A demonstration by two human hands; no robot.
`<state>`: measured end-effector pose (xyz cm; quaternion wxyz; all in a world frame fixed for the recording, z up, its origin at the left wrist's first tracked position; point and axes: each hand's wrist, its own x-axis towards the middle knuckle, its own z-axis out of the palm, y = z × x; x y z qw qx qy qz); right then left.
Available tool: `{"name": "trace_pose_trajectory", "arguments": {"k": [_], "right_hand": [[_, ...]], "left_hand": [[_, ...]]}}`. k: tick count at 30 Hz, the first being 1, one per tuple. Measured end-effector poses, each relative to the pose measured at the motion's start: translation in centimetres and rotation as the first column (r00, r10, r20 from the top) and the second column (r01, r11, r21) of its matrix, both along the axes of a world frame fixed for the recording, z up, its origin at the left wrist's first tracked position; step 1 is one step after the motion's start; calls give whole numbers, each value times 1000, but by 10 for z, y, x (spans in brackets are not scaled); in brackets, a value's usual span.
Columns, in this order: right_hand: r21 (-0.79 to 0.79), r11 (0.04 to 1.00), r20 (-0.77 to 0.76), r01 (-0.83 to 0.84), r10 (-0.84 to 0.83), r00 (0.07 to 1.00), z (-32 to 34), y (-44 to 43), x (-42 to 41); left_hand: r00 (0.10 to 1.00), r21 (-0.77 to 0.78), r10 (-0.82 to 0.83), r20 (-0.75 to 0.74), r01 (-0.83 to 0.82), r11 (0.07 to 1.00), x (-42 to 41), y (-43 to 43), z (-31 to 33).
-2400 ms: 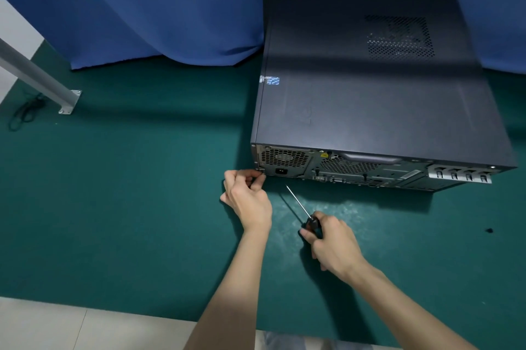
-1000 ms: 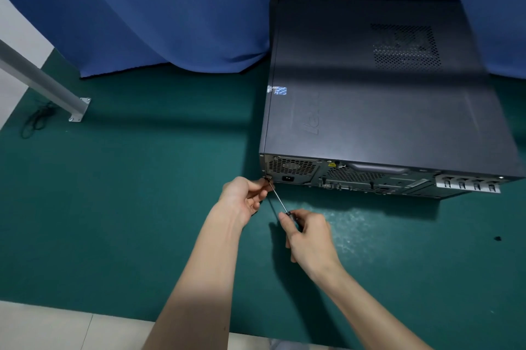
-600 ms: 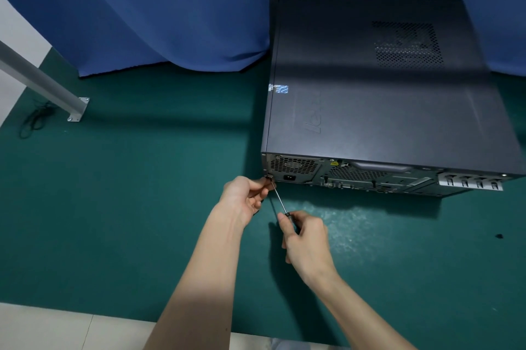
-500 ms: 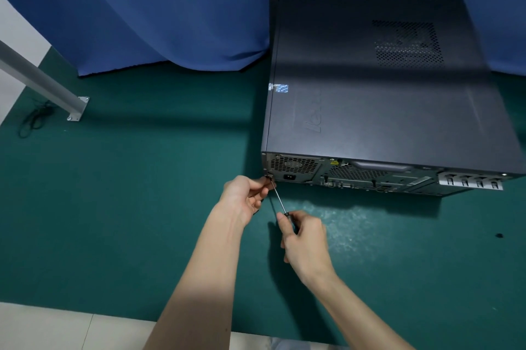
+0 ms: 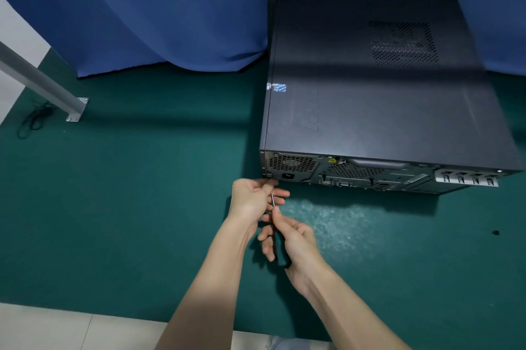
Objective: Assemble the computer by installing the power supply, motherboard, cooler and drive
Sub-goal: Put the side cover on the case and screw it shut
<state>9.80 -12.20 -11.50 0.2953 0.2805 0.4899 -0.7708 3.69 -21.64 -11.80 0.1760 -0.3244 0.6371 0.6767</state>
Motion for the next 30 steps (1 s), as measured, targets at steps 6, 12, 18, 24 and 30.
{"name": "trace_pose_trajectory", "arguments": {"k": [6,12,18,24,30], "right_hand": [[417,890,1,-184,202,979,-6,-6,18],[-212,974,220,75,-27,975,6,-1,19],[119,988,13,95,-98,995,4,-18,21],[267,960,-2,78,-80,997,2,-14,18],[103,971,54,215,-222,974,2,-17,21]], "left_hand": [[996,-129,49,-71,-58,990,-1,6,-5],[996,1,-87,-8,87,996,4,-8,-1],[999,-34,16,-49,-17,999,2,-4,-1],[996,-43,80,-48,-82,996,-2,-2,-4],[991,-9,120,-63,-121,993,0,-4,-11]]}}
